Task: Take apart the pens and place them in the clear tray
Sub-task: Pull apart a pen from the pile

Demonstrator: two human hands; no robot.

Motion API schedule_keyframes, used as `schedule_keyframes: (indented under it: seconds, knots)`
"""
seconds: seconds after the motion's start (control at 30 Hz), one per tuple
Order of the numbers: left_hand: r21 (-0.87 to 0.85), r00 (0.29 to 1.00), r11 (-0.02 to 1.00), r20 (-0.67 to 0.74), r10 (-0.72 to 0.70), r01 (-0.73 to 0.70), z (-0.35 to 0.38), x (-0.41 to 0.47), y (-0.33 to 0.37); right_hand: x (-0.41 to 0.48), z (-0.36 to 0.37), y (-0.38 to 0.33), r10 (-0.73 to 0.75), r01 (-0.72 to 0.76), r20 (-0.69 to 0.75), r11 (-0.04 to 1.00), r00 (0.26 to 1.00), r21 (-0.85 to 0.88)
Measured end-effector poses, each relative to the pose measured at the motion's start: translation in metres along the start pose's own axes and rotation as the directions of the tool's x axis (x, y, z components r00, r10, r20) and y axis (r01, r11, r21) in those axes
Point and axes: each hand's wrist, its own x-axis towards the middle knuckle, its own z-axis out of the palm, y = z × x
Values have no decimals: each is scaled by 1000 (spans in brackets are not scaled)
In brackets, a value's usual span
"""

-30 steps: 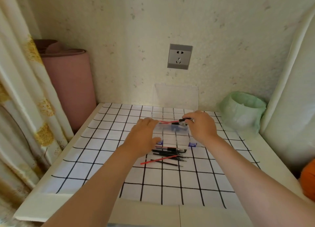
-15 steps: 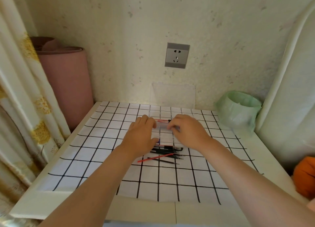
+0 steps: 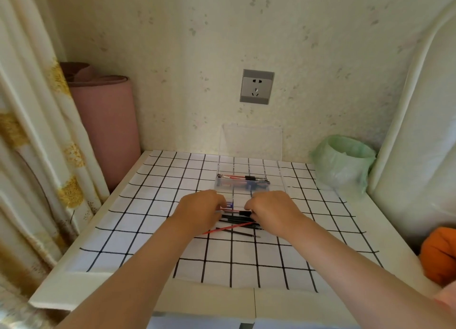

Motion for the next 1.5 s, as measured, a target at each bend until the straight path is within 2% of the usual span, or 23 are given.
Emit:
schedule_keyframes:
  seconds: [0.17,0.27,0.37,0.43,0.6,0.73,0.87,0.97,1.07,1.17,1.27,1.33,1.4,1.5]
  knots:
    - [-5,991,999,-128,47,-48,-9,6,0,5,-14,7,11,0,-93,993,996,114]
    - [-60,969,997,-242,37,-53,-14,13,-4,14,-21,23,96,-67,-202,987,975,146]
    - [-101,948,994,-317,5,-39,-11,21,-11,25,-19,39,258,-206,-246,954,934,219]
    - [-113,954,993,-300,-12,-23,-7,25,-12,32,-11,47,337,-280,-228,927,914,249]
    - [-131,987,991,-157,-36,15,7,28,-10,43,10,54,416,-381,-148,899,897,217]
    - [-160,997,987,-68,-33,22,11,28,-7,50,19,53,353,-328,-103,923,930,202]
    - [-126,998,992,-60,-30,22,11,28,-7,51,21,51,300,-279,-88,941,950,192]
    - [-132,991,991,-137,-9,-9,10,24,-8,47,15,43,264,-219,-173,945,949,243]
    - [-116,982,992,-190,19,-42,4,18,-8,36,-3,21,151,-55,-289,948,945,314]
    - [-105,994,994,-109,-33,22,-4,9,-7,17,-15,-6,-22,96,-205,929,979,357]
    - [-56,986,997,-153,-69,61,-13,2,-8,2,-11,-20,-115,126,-52,937,992,327]
    - [-78,991,991,-72,-113,107,-20,-4,-9,-3,-7,-23,-144,138,8,958,990,252]
    - [-99,982,982,118,-149,161,-22,-10,-11,-7,-8,-25,-142,134,26,971,990,198]
    - [-47,953,988,274,-128,147,-15,-17,-10,-11,-3,-29,-126,120,43,985,991,122]
